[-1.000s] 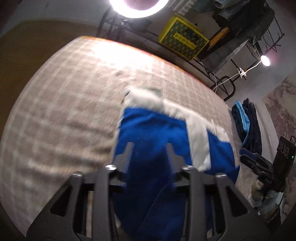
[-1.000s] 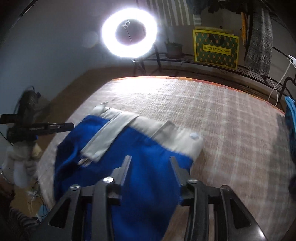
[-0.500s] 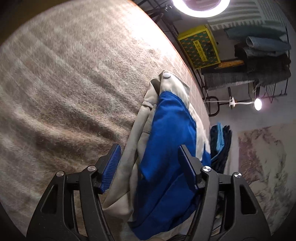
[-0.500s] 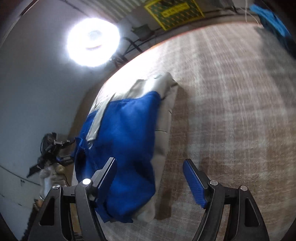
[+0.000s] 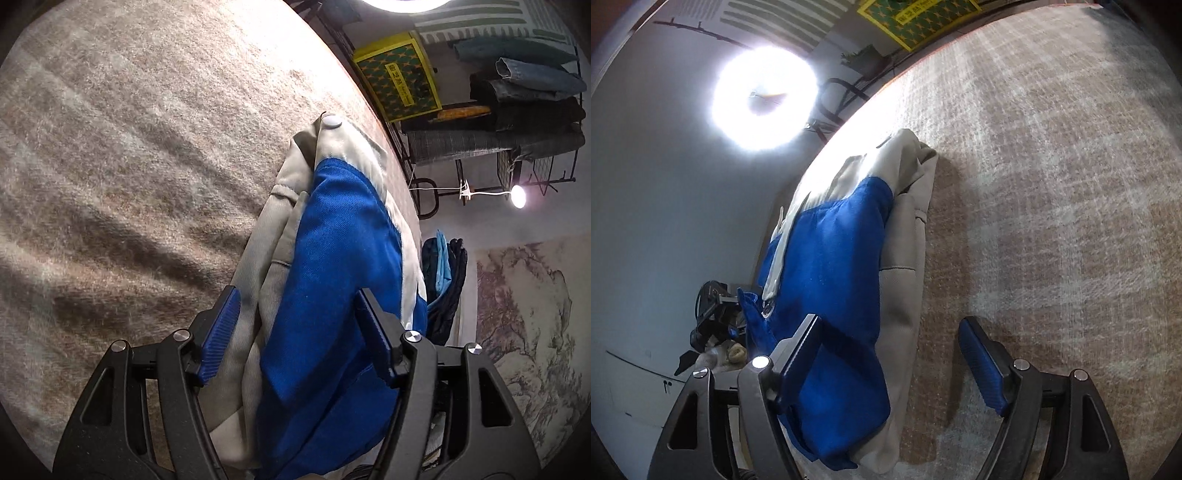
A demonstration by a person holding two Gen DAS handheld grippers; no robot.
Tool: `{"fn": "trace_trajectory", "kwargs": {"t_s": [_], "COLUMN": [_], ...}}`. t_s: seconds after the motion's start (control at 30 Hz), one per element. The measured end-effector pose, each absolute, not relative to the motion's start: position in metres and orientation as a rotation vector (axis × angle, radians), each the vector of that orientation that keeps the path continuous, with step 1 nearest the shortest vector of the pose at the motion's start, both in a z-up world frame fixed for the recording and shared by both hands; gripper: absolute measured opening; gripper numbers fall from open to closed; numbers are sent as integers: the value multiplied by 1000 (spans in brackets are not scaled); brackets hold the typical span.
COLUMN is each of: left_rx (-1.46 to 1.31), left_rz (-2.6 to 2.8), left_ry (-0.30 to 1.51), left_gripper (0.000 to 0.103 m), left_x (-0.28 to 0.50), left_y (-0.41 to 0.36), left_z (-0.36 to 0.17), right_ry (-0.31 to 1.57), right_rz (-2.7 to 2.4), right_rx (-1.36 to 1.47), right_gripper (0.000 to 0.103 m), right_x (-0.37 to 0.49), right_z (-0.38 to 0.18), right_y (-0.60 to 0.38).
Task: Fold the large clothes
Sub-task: 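Open both grippers and release the folded jacket, then grasp the folded white-and-blue jacket with both grippers and lift it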
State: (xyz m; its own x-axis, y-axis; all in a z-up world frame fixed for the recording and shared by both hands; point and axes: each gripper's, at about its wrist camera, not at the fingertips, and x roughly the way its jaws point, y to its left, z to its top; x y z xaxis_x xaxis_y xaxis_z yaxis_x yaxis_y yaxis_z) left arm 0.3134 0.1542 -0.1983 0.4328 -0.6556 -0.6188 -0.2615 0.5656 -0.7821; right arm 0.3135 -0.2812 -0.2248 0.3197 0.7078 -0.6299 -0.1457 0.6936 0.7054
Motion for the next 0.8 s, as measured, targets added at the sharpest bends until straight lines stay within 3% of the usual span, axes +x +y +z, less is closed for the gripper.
{"fn": "trace_trajectory", "kwargs": {"t_s": [0.27, 0.37, 0.8], "left_rx": [-1015, -1044, -1014], "left_rz": [-317, -342, -342], "left_ry": [1123, 1118, 1090], "left_gripper": [65, 65, 63], "left_x": [318, 319, 328], "left_y": [159, 157, 140], "left_z": [-203, -205, -202], "right_ry": [1141, 1165, 1146], "right_rz": [646, 730, 745], "right_rx": [599, 651, 629], "right_gripper": [74, 58, 58], "right_x": [319, 328, 331], "right_z": [-228, -234, -235], "right_y": [-292, -286, -254]}}
